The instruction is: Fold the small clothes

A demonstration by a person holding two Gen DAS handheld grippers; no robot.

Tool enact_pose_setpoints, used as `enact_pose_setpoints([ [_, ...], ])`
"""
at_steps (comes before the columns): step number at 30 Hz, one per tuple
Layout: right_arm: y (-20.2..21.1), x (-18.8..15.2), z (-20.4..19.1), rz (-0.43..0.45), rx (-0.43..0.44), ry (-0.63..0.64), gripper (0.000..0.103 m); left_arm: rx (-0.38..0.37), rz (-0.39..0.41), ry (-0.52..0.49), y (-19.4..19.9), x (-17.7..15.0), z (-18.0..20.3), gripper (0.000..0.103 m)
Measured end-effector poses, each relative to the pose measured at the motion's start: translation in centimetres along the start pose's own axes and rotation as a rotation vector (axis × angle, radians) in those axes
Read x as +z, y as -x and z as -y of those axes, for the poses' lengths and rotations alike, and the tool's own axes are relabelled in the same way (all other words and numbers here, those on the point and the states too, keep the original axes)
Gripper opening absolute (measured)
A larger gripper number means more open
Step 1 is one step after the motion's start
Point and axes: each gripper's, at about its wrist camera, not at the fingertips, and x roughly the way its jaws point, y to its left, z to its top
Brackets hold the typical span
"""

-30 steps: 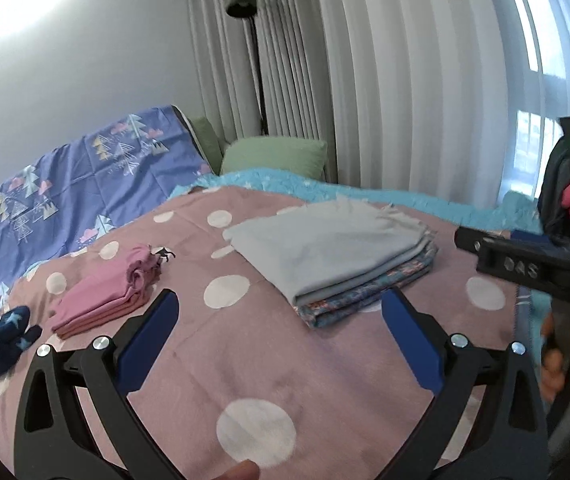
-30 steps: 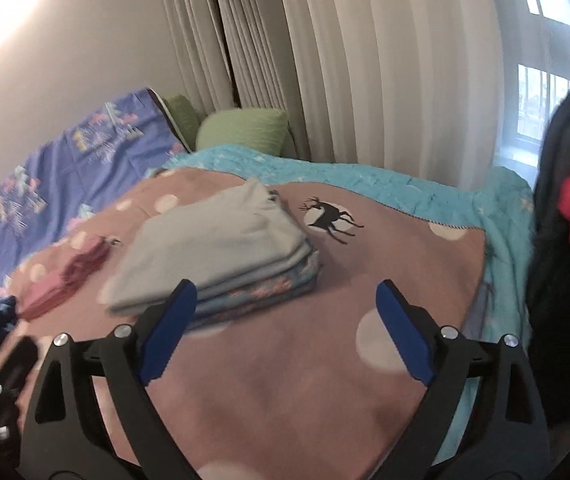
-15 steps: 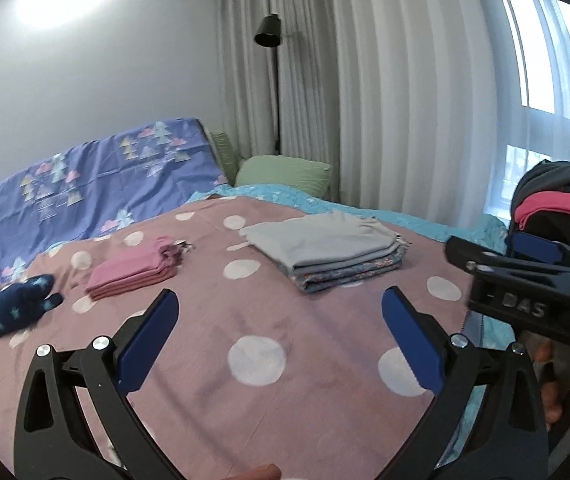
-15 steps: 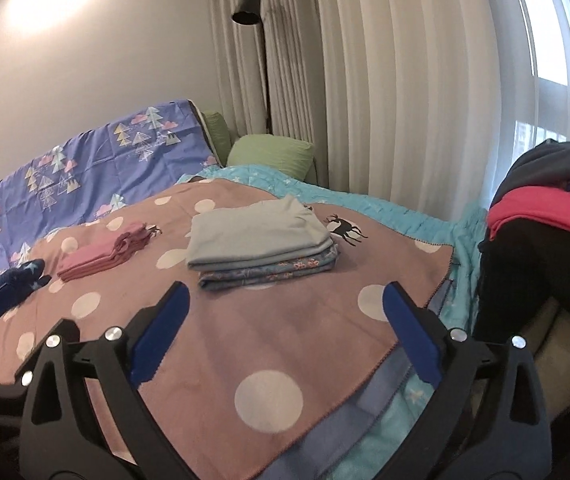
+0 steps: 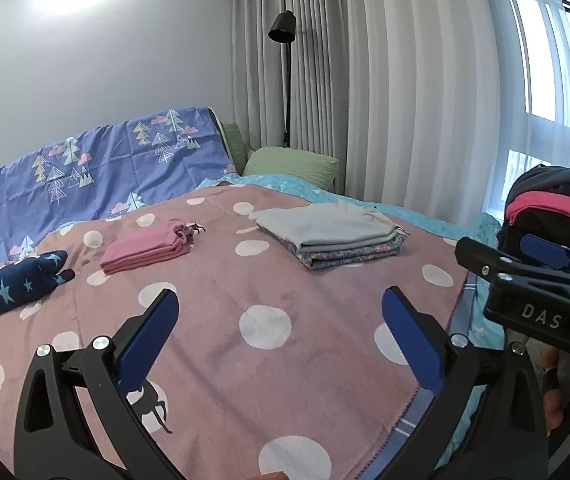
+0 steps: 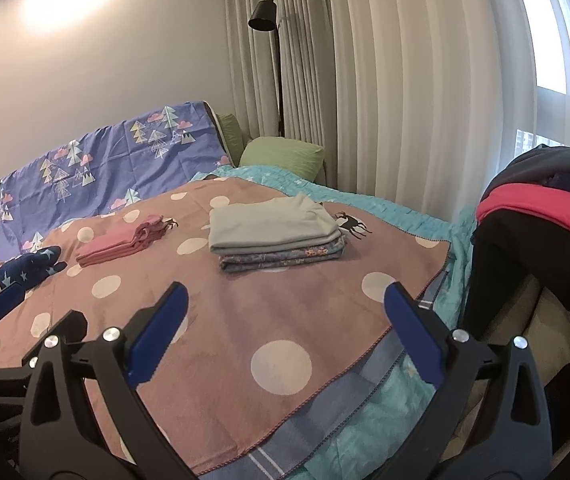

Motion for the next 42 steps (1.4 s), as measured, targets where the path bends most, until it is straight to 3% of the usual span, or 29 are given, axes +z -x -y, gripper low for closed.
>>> enact_pose_setpoints([
  [42,-0.8,-1.4,-0.2,-0.032,-0.028,0.016,0.100,-0.022,-0.056,0.004,-0.5,-1.6,0.2,0.102],
])
